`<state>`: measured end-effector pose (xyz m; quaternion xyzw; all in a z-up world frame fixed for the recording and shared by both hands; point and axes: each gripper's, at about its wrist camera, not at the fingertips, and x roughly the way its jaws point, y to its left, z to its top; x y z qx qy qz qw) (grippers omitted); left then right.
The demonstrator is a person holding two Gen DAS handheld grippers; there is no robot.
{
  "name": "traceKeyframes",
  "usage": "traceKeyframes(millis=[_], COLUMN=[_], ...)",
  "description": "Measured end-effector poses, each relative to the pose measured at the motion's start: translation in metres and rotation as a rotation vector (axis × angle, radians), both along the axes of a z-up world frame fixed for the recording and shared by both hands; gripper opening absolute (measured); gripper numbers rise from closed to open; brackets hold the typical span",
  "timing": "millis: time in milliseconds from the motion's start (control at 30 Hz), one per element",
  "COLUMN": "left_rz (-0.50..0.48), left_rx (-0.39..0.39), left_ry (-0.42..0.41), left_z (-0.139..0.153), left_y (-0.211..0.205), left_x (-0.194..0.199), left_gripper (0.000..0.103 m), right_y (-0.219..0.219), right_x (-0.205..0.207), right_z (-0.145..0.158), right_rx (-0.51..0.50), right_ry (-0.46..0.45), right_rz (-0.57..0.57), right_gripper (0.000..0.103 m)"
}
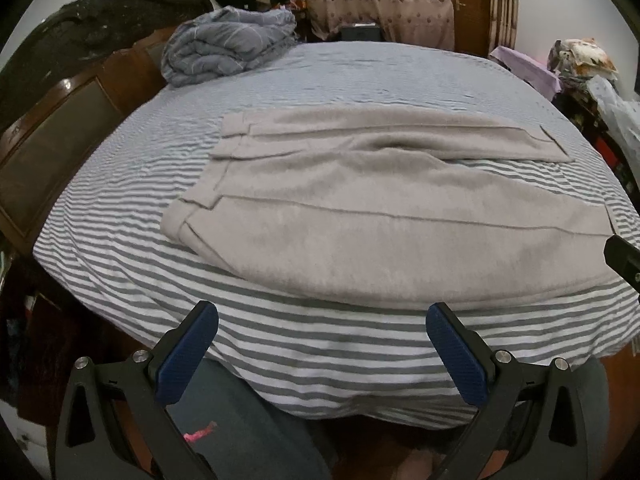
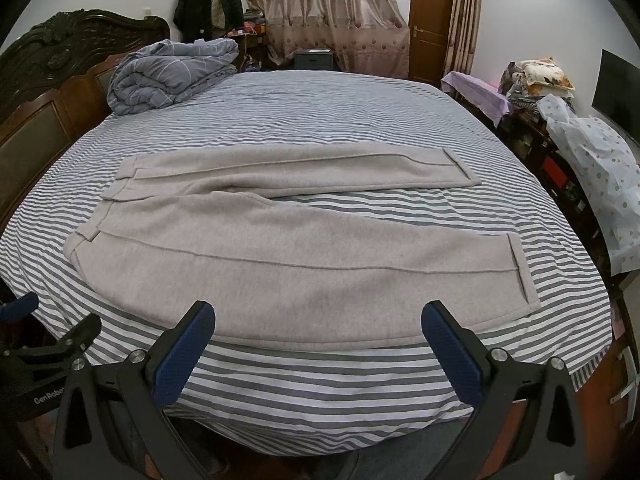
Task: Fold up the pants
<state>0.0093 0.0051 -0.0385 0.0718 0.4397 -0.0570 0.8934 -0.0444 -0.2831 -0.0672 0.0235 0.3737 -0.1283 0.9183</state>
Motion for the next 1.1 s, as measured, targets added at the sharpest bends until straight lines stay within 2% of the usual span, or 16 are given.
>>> traceKeyframes(millis=[667,1100], left_rz=[0.045,0.022], left_rx=[0.012,0.017], left_ry=[0.022,0.010], left_z=[-0.004,-0.004], left_y=[0.004,0.002], left_x=[0.006,0.014], left_gripper=[0.103,0.103], right_y=[-0.011,-0.010], right_x=[0.004,0.004], right_z=[-0.011,-0.013], right_rx=[0.005,0.000], right_ry=[0.020,0.026], right_rz=[-0.058,-0.042], right_gripper=[0.102,0.102])
